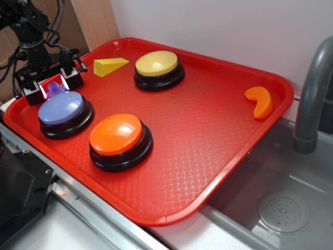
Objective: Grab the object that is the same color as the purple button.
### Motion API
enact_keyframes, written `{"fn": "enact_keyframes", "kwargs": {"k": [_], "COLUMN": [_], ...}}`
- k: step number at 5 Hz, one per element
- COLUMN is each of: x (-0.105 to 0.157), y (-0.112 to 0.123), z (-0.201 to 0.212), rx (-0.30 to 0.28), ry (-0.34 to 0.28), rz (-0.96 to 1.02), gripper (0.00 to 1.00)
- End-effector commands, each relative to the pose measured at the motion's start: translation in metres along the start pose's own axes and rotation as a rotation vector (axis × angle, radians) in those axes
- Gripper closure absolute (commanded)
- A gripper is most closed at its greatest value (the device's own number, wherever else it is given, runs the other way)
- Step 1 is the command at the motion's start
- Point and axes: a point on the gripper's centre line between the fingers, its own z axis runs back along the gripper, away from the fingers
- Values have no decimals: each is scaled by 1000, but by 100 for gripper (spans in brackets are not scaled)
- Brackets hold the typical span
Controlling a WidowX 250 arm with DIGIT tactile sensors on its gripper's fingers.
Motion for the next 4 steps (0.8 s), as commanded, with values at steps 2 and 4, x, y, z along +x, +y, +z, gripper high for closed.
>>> {"fn": "enact_keyframes", "kwargs": {"k": [2, 4], "x": [-5, -51], "y": [-16, -71], "z": [57, 131], "rx": [-117, -205], "ry": [-29, 23], "rz": [-160, -596], "gripper": [100, 100]}}
